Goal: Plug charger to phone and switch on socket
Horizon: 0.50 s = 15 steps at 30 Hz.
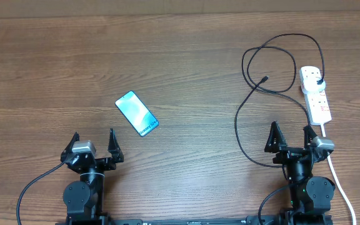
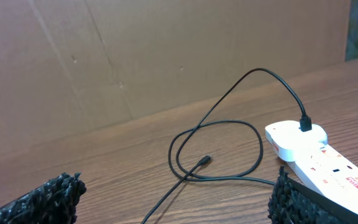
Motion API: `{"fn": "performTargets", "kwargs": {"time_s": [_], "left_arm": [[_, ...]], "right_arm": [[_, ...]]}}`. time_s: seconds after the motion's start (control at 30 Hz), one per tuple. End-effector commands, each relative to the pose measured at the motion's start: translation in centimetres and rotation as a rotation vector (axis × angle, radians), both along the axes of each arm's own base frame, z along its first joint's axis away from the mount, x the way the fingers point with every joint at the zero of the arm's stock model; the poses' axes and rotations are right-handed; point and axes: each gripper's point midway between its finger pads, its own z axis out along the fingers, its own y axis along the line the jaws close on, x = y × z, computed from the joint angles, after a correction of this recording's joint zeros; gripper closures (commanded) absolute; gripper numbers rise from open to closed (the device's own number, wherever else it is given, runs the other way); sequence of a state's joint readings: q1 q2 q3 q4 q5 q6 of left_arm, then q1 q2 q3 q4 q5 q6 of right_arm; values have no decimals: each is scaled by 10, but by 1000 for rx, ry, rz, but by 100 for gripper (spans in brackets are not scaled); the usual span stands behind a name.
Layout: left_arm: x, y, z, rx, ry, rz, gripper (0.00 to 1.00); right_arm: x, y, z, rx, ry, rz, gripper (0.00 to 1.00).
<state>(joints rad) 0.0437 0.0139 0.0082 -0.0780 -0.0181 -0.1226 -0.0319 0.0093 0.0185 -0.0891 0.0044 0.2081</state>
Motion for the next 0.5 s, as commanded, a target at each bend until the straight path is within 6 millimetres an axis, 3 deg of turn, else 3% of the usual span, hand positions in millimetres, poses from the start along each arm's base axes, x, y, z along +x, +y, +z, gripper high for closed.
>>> {"fn": "performTargets", "kwargs": {"time_s": [0.0, 0.47], "left_arm": [[-1, -6, 15, 17, -31, -39, 0], [-3, -8, 18, -18, -26, -46, 0]], "right_arm": [[0, 0, -3, -7, 0, 0, 0], [0, 0, -3, -7, 0, 0, 0]]}}
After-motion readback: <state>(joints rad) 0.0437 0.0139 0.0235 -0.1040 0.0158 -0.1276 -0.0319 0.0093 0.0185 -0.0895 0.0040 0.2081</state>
